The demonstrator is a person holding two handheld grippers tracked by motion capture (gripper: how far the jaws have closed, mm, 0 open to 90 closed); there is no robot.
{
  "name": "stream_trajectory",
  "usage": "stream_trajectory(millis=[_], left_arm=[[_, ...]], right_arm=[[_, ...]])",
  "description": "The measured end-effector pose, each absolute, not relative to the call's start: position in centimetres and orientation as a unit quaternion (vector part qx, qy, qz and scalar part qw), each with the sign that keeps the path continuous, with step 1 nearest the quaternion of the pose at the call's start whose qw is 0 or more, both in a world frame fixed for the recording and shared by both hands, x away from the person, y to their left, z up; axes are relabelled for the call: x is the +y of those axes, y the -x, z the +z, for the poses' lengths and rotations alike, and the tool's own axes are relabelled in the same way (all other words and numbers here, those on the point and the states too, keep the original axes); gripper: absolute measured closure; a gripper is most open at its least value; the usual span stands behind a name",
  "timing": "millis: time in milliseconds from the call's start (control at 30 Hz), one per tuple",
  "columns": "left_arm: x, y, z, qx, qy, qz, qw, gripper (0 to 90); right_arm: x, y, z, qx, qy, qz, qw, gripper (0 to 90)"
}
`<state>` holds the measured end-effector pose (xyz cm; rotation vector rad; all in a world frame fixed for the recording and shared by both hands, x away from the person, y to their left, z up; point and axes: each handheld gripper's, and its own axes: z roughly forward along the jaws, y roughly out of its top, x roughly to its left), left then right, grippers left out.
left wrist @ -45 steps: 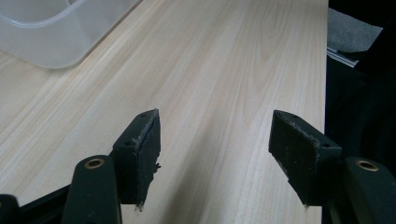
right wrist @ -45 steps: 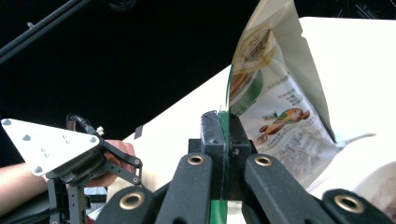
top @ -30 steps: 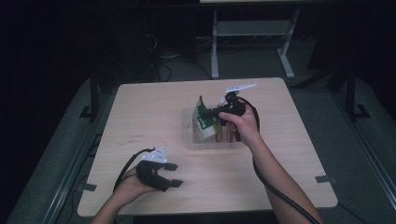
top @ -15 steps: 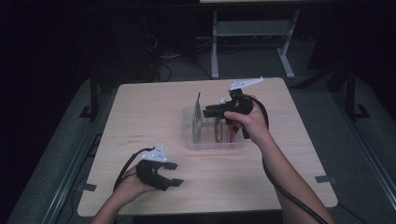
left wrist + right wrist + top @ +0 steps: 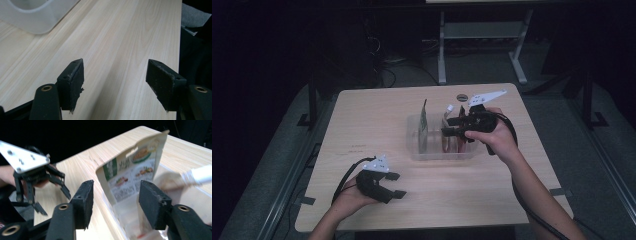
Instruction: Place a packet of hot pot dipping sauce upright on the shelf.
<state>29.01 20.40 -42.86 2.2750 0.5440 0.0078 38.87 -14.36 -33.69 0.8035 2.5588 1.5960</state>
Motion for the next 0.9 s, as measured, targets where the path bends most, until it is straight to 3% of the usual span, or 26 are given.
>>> stream_trajectory(millis=[900], left_arm=[[23.5, -28.7, -43.0, 0.250, -0.898, 0.039, 0.359, 22.0]], right_arm=[[-21.1, -31.1, -38.2, 0.851, -0.284, 0.439, 0.054, 32.8]])
